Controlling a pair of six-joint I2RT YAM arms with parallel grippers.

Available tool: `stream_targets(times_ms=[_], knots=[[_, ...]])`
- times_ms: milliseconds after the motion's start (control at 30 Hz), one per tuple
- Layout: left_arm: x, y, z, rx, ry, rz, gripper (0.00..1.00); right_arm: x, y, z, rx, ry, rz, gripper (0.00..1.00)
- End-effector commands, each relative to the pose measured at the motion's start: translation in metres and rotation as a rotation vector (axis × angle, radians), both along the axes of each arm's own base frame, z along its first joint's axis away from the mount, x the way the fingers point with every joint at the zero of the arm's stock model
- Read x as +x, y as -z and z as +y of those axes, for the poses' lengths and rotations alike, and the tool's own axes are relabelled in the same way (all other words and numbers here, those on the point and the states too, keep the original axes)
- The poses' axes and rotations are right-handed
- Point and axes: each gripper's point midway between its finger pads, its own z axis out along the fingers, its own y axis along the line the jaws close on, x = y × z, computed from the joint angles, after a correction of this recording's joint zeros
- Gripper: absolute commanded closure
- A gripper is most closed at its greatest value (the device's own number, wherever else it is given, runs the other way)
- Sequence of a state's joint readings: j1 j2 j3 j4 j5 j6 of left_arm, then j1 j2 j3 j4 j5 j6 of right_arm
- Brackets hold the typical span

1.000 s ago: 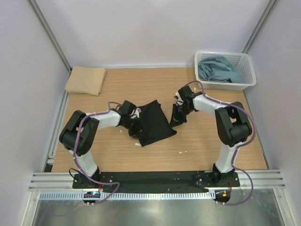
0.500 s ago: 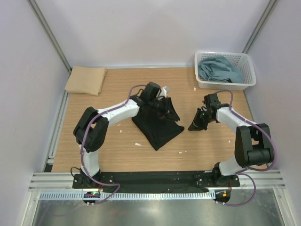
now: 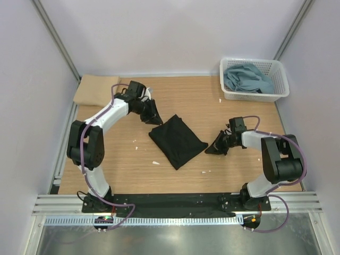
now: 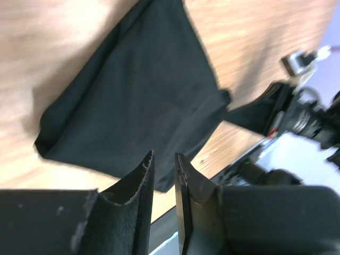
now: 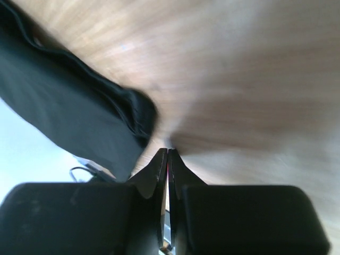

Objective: Fold and stack the t-shirts
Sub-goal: Fold the tshirt

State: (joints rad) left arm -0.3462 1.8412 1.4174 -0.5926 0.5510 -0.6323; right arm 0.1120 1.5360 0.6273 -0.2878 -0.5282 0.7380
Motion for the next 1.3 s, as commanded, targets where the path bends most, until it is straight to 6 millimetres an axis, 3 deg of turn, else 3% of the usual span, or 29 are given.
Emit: stream_targets(times_ms=[0,100,133,167,233,267,333,367,400,433,500,567,600,700,767,900,1033,1267], knots=[[-0.019,-0.027,0.017,0.1,0.055,-0.111,0.78,0.04,-0.01,0.014,0.083,0.032,-0.092,0.91],[-0.025,-0.02,0.03,0.156,0.038,-0.13,0.76,0.072,-0.018,0.022,0.117,0.032,-0.136,0.92],[-0.028,-0.02,0.034,0.166,0.038,-0.135,0.75,0.079,-0.01,0.023,0.121,0.034,-0.112,0.91],[-0.028,-0.019,0.036,0.171,0.039,-0.136,0.75,0.101,-0.024,0.028,0.138,0.024,-0.152,0.92],[-0.03,-0.017,0.038,0.179,0.055,-0.132,0.75,0.117,-0.023,0.035,0.152,-0.001,-0.147,0.92],[-0.03,-0.015,0.037,0.174,0.064,-0.126,0.75,0.142,-0.042,0.039,0.161,-0.018,-0.203,0.91],[-0.03,-0.011,0.036,0.167,0.074,-0.12,0.75,0.149,-0.045,0.037,0.123,-0.046,-0.175,0.91],[-0.03,-0.006,0.036,0.163,0.078,-0.104,0.75,0.169,-0.059,0.034,0.065,-0.093,-0.247,0.91],[-0.031,-0.004,0.035,0.16,0.08,-0.1,0.75,0.159,-0.054,0.019,-0.03,-0.107,-0.181,0.91],[-0.03,0.0,0.035,0.158,0.074,-0.099,0.76,0.165,-0.056,0.011,-0.131,-0.119,-0.209,0.91],[-0.034,0.008,0.038,0.153,0.059,-0.075,0.78,0.171,-0.075,0.012,-0.178,-0.173,-0.282,0.9],[-0.031,0.007,0.038,0.099,0.022,-0.081,0.78,0.17,-0.085,0.042,-0.084,-0.214,-0.318,0.89],[-0.041,0.015,0.035,0.054,0.032,-0.039,0.79,0.167,-0.086,0.057,-0.035,-0.233,-0.319,0.88],[-0.046,0.023,0.029,-0.032,0.021,-0.008,0.8,0.147,-0.088,0.128,0.144,-0.339,-0.298,0.88],[-0.045,0.018,0.018,-0.121,0.026,-0.011,0.8,0.134,-0.096,0.177,0.255,-0.417,-0.333,0.88],[-0.045,0.028,0.018,-0.143,0.01,-0.015,0.8,0.127,-0.102,0.232,0.435,-0.382,-0.31,0.89],[-0.042,0.046,0.028,-0.127,-0.02,0.032,0.82,0.136,-0.09,0.259,0.507,-0.371,-0.298,0.9],[-0.044,0.065,0.038,-0.113,-0.05,0.084,0.83,0.158,-0.071,0.274,0.574,-0.296,-0.263,0.91]])
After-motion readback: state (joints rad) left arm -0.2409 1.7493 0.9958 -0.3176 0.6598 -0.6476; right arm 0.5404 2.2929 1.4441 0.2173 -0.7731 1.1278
